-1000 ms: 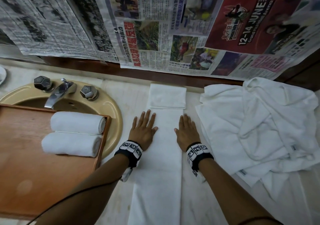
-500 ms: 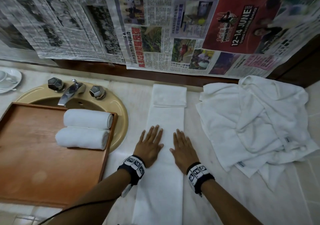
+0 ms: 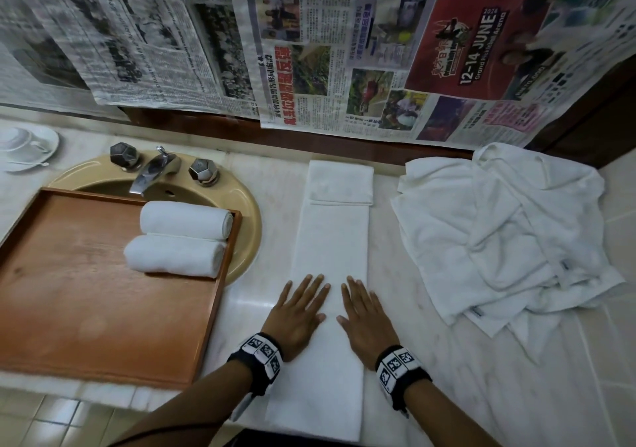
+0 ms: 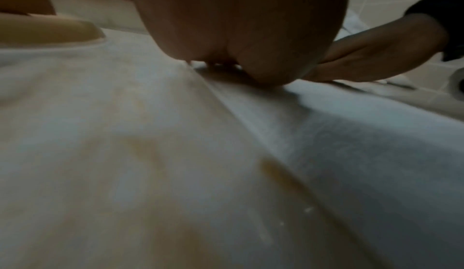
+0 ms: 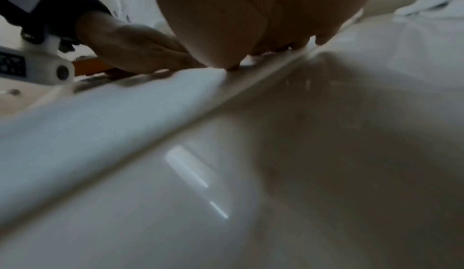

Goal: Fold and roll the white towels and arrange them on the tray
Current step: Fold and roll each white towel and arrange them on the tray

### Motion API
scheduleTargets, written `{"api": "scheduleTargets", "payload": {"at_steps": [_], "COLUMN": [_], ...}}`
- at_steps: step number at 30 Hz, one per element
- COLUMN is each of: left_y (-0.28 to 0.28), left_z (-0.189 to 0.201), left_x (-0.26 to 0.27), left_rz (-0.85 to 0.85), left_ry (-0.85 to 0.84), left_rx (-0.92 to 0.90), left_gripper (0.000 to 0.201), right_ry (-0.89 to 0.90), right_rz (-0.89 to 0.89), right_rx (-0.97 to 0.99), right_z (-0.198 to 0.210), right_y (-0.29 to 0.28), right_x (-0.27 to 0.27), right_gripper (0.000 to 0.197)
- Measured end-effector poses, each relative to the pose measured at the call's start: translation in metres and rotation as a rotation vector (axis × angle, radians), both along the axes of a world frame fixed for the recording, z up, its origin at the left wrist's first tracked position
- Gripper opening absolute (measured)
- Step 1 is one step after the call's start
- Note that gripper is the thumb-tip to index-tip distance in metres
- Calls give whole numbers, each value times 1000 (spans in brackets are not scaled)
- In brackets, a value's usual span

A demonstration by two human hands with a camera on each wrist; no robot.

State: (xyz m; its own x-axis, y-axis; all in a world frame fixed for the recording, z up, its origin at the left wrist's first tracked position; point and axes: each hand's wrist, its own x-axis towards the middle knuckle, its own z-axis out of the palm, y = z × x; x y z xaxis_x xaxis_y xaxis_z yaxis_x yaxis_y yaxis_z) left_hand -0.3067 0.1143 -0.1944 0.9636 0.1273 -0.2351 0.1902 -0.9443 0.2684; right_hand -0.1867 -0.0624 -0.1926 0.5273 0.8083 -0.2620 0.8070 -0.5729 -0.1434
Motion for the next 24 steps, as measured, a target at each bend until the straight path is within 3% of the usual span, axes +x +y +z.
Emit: {"api": "scheduleTargets", "payload": {"at_steps": [5, 10, 17, 22, 24], "left_y": [19, -19, -12, -55, -53], "left_z": [2, 5, 3, 2, 1], "left_x": [-11, -29, -54, -72, -86], "left_rz": [110, -13, 125, 43, 62], "left_ry": [31, 6, 58, 21, 47], "left_rx": [52, -9, 52, 18, 31], "left_gripper": [60, 58, 62, 60, 60], "right_ry": [9, 15, -7, 53, 52], "right_rz": [-122, 79, -63, 63, -1], "right_rx": [3, 28, -51, -42, -37], "right_z": [8, 3, 9, 7, 4], "right_y": [-9, -16, -37, -44, -58], "right_x": [8, -30, -41, -85, -87], "right_gripper": [63, 60, 66, 61, 61]}}
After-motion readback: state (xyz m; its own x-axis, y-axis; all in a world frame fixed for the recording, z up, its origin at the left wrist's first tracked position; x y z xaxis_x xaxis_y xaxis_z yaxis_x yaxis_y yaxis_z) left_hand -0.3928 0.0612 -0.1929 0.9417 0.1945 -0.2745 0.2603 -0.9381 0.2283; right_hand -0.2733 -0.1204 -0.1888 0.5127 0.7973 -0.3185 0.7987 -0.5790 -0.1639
